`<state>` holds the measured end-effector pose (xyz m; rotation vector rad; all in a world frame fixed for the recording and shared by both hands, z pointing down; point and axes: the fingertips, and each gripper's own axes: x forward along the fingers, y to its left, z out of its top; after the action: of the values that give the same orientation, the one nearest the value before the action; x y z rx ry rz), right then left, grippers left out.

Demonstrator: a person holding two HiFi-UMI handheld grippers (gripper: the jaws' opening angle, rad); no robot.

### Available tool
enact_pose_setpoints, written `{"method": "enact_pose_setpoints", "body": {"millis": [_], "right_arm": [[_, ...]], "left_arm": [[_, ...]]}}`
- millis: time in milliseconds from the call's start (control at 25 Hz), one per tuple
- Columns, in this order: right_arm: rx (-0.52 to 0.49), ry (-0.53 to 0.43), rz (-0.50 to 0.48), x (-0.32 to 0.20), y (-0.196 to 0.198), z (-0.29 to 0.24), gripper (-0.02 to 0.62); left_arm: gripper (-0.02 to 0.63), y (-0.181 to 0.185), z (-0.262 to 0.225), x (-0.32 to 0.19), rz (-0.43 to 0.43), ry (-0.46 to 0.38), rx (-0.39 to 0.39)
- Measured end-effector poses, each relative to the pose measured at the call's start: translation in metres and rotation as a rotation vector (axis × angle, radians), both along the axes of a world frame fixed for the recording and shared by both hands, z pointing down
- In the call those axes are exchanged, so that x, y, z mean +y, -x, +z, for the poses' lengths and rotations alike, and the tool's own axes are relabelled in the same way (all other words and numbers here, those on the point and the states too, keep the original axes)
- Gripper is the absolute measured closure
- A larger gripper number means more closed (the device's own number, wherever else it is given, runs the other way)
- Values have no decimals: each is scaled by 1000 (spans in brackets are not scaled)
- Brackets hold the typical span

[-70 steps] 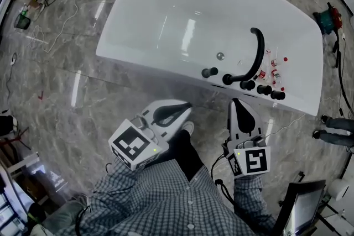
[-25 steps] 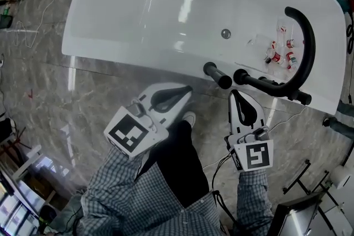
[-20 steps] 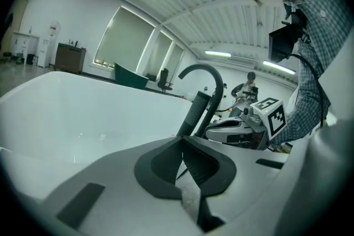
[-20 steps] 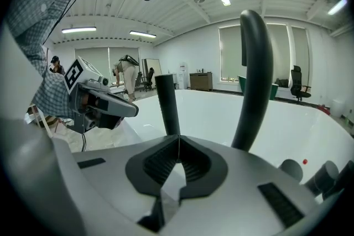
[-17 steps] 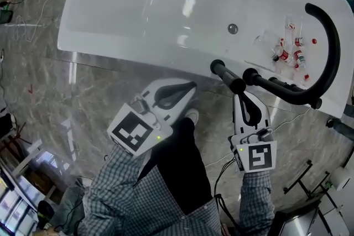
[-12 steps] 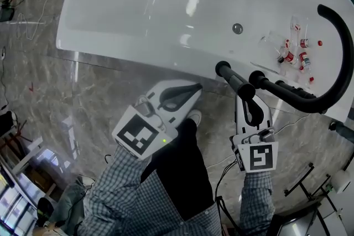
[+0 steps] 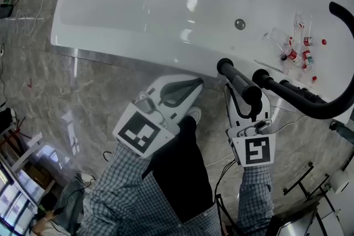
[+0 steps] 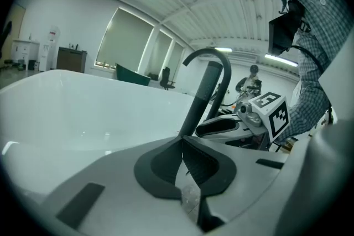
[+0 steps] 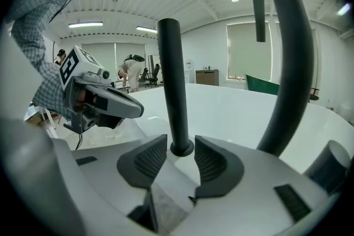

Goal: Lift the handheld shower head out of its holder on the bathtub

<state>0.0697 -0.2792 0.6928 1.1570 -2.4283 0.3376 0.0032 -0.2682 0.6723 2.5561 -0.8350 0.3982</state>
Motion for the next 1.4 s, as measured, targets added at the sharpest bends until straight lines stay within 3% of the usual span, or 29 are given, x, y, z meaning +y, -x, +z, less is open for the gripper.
{"method": "enact_pose_setpoints", "body": {"millis": [160,640,960,1400], "right_arm": [[-25,-24,-3,-12,10,-4,440],[-4,-102,2,-28,25,-16,436],[-7,-75,34,-31,22,-15,460],[-7,-99,30,-29,19,-37,460]], "left_arm": [[597,5,2,-5,-24,3,5],[597,-1,16,2,25,5,-54],[595,-12,14,-10,33,-28,-26],[593,-27,20,-11,101,-60,-62]]}}
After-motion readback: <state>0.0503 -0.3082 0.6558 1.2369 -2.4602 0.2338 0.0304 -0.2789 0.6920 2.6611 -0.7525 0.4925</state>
